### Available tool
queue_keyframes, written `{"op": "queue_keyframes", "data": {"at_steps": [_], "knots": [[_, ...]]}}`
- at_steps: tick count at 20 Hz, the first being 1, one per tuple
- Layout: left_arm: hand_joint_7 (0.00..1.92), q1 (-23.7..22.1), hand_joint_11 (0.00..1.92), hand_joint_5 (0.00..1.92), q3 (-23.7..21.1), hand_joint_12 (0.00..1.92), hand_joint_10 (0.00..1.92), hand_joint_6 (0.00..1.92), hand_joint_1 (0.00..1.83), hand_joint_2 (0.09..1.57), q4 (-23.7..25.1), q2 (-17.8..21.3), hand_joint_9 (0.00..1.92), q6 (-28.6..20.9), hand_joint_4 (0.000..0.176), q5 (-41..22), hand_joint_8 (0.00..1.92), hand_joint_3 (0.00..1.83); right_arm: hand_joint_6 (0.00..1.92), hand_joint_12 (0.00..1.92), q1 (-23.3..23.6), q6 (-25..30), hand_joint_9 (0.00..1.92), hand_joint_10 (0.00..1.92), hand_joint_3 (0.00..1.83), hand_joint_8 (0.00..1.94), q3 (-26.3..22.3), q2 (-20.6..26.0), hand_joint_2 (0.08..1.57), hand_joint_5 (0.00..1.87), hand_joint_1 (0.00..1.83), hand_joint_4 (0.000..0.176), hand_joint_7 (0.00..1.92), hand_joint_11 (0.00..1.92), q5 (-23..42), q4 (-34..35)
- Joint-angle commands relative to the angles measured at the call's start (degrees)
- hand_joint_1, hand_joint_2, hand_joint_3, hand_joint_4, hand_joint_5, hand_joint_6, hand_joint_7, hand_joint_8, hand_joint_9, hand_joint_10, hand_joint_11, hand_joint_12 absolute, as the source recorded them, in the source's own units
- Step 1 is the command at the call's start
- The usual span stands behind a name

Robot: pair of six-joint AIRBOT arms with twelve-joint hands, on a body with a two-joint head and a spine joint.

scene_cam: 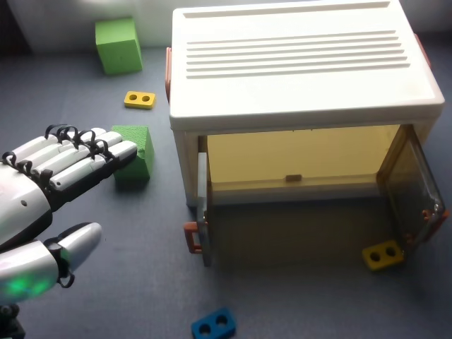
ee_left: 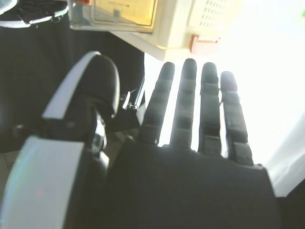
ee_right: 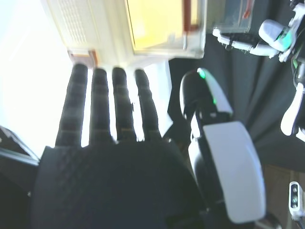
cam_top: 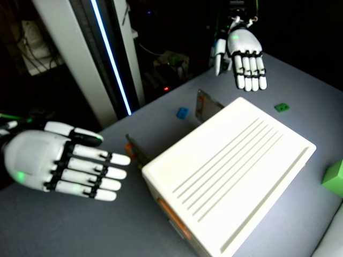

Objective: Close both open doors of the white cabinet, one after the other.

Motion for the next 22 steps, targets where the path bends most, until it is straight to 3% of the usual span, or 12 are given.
{"op": "queue_keyframes", "data": {"at_steps": [1, 3, 6, 11, 13, 16, 19, 22], "knots": [[0.00, -0.52, 0.00, 0.00, 0.24, 0.27, 0.00, 0.00, 0.00, 1.56, -0.19, -0.35, 0.00, -0.38, 0.000, -6.83, 0.00, 0.11, 0.00, 0.00, 0.26, 0.30, 0.00, 0.00, 0.02, 0.00, -0.04, 0.13, 1.46, 0.00, 0.00, 0.000, 0.00, 0.00, 6.96, 1.21], [0.00, -0.66, 0.00, 0.00, 0.24, 0.21, 0.00, 0.00, 0.00, 1.57, 0.34, -0.46, 0.00, -0.57, 0.000, -6.32, 0.00, 0.09, 0.00, 0.00, 0.26, 0.30, 0.00, 0.00, 0.01, 0.00, -0.04, 0.13, 1.46, 0.00, 0.00, 0.000, 0.00, 0.00, 6.84, 1.14], [0.00, -1.37, 0.00, 0.02, 0.55, 0.27, 0.00, 0.00, 0.00, 1.57, 2.77, -1.10, 0.00, -2.42, 0.000, -3.85, 0.00, 0.19, 0.00, 0.00, 0.26, 0.30, 0.00, 0.00, 0.00, 0.00, -0.04, 0.05, 1.45, 0.00, 0.00, 0.000, 0.00, 0.00, 6.69, 1.07], [0.03, -2.60, 0.01, 0.07, 1.30, 0.58, 0.00, 0.00, 0.00, 1.57, 5.52, -2.66, 0.06, -4.11, 0.000, -0.57, 0.00, 0.12, 0.01, 0.01, 0.27, 0.30, 0.00, 0.00, 0.01, 0.00, -0.02, 0.05, 1.47, 0.02, 0.00, 0.000, 0.00, 0.02, 6.55, 1.04], [0.04, -2.94, 0.00, 0.07, 1.55, 0.51, 0.00, 0.00, 0.00, 1.57, 6.03, -3.17, 0.07, -4.59, 0.000, 0.06, 0.00, 0.04, 0.00, 0.00, 0.27, 0.30, 0.00, 0.00, 0.01, 0.00, 0.01, 0.02, 1.47, 0.02, 0.00, 0.000, 0.00, 0.00, 6.52, 1.00], [0.00, -3.35, 0.00, 0.03, 1.74, 0.30, 0.00, 0.00, 0.00, 1.57, 6.90, -3.56, 0.02, -5.03, 0.000, 0.71, 0.00, 0.06, 0.00, 0.01, 0.27, 0.30, 0.00, 0.00, 0.00, 0.00, 0.02, -0.03, 1.47, 0.02, 0.00, 0.000, 0.00, 0.01, 6.36, 0.92], [0.01, -4.67, 0.00, 0.04, 2.19, 0.47, 0.00, 0.00, 0.00, 1.57, 8.31, -4.05, 0.05, -5.62, 0.000, 1.76, 0.00, 0.09, 0.00, 0.00, 0.27, 0.30, 0.00, 0.00, 0.00, 0.00, 0.05, -0.11, 1.47, 0.02, 0.00, 0.000, 0.00, 0.01, 6.19, 0.91], [0.01, -6.75, 0.00, 0.04, 2.89, 0.44, 0.00, 0.00, 0.00, 1.57, 10.20, -4.67, 0.06, -6.42, 0.000, 3.14, 0.00, 0.09, 0.01, 0.01, 0.27, 0.30, 0.00, 0.00, 0.00, 0.00, 0.14, -0.20, 1.46, 0.03, 0.00, 0.008, 0.01, 0.02, 6.02, 0.87]]}}
